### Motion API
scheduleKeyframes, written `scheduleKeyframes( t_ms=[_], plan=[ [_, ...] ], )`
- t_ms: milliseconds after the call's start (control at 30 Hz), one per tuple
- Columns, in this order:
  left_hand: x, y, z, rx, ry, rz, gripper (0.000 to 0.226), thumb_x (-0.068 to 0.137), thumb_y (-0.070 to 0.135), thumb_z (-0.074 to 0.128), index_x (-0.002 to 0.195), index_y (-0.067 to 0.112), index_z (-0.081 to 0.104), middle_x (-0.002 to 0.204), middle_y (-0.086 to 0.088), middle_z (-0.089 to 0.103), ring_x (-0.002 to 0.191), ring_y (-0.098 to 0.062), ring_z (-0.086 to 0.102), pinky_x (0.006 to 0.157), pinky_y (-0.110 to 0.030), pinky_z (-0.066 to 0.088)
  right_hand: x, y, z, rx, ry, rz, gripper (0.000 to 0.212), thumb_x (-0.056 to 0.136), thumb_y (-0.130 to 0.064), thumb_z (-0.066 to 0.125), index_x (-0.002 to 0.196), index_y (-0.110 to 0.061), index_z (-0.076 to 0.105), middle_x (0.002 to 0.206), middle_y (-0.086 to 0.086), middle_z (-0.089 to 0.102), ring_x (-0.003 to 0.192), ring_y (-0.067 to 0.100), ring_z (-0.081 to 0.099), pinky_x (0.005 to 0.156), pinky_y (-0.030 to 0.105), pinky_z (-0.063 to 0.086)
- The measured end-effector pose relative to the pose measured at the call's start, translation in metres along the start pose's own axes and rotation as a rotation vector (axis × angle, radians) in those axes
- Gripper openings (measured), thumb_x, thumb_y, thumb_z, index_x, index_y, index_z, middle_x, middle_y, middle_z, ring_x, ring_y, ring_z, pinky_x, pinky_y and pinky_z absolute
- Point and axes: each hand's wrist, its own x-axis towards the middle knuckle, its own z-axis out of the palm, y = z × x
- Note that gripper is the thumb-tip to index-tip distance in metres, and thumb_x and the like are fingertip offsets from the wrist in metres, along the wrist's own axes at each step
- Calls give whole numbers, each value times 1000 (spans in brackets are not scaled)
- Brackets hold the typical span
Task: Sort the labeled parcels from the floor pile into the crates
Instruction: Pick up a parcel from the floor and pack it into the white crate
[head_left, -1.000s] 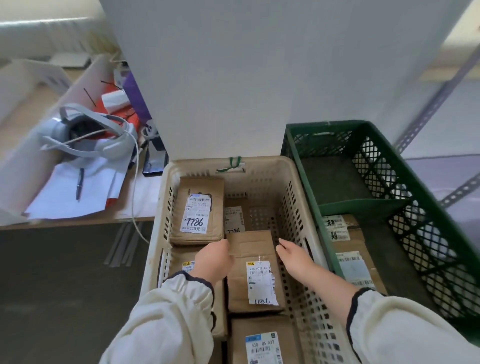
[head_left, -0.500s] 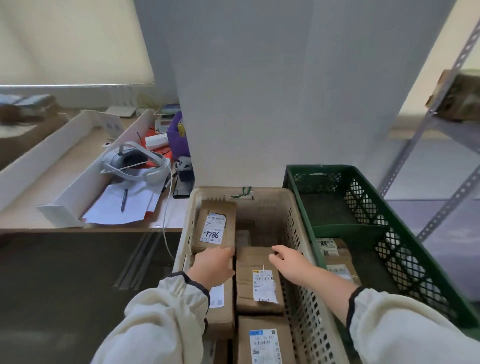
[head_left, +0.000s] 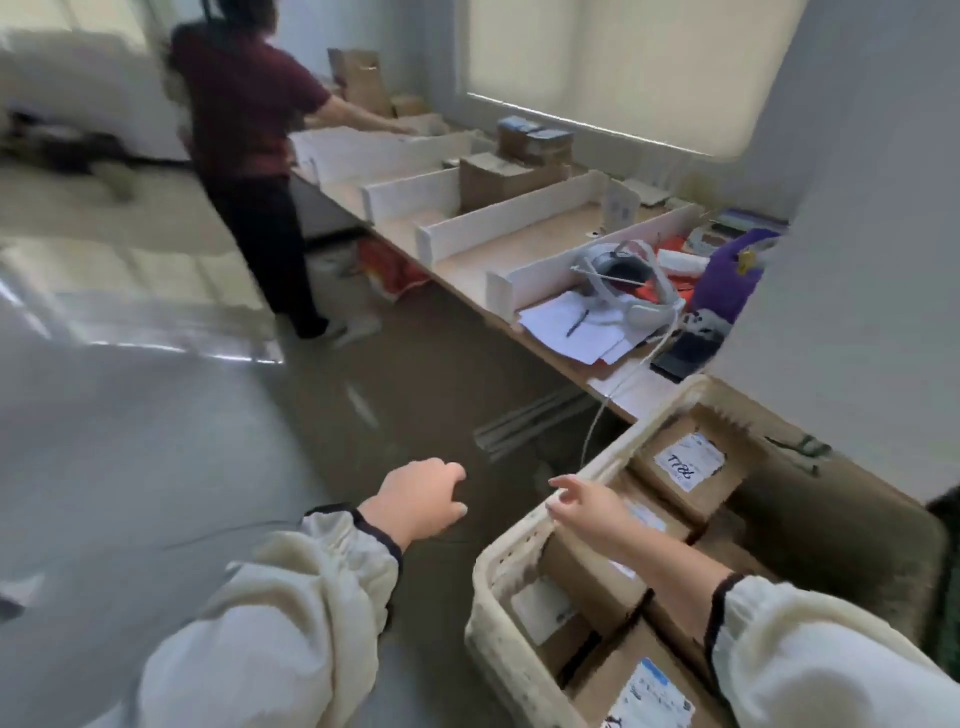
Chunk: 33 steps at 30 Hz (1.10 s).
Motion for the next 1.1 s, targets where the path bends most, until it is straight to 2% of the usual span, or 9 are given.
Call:
scheduleKeyframes(
  t_ms=[167,233,467,500,633,733,800,933,1100],
  plan=[
    [-137,-122,28,-189,60,-443,49,90,41,52,136,26,45,137,-2,51,125,-24,49,99,-34,42,-8,-120,102,-146,-211,-285,42,90,-29,57,130,-19,53,122,3,62,102,16,61,81,20,43],
    [-205,-163,43,-250,91,-614,49,90,41,51,137,26,45,140,-1,49,128,-23,47,102,-33,40,-27,-170,154,-225,-313,-415,39,89,-25,58,126,-13,56,120,6,63,108,20,61,84,22,45],
    [-468,-254,137,-478,136,-1115,51,93,40,49,140,21,42,145,-2,43,132,-23,42,105,-33,36,-165,-302,338,-374,-624,-721,42,92,-27,55,134,-20,50,128,4,57,108,19,57,70,18,38],
    [-507,-259,150,-510,136,-1168,51,93,39,49,140,20,41,144,-3,43,132,-23,42,105,-33,36,-189,-314,365,-395,-654,-746,42,92,-27,56,134,-20,50,128,3,56,106,19,56,70,19,39],
    [-653,-262,202,-616,149,-1388,49,93,37,49,137,16,44,141,-6,46,128,-25,45,103,-33,39,-290,-350,477,-464,-828,-828,45,90,-27,58,134,-20,51,124,5,59,110,22,57,87,25,43],
    [-746,-249,241,-710,191,-1591,41,91,34,52,125,12,54,127,-7,57,117,-26,54,94,-33,45,-373,-367,546,-535,-957,-929,45,89,-29,58,133,-22,51,120,3,61,111,22,57,89,27,44],
    [-796,-234,260,-784,227,-1687,36,92,32,52,120,10,56,121,-6,59,115,-27,56,90,-32,43,-425,-374,584,-591,-1042,-998,45,89,-30,57,133,-22,51,120,2,62,112,22,56,89,26,42],
    [-866,-207,296,-903,293,-1892,41,95,32,47,133,15,47,133,-9,51,120,-28,51,95,-32,41,-499,-380,649,-721,-1193,-1097,46,90,-31,56,134,-21,49,126,4,57,115,21,54,84,23,39],
    [-913,-190,350,-997,349,-2114,43,96,25,47,138,17,45,139,-8,47,128,-26,45,102,-33,36,-557,-383,727,-924,-1318,-1192,46,92,-28,55,135,-13,47,130,10,53,118,25,51,95,29,40]
  ],
)
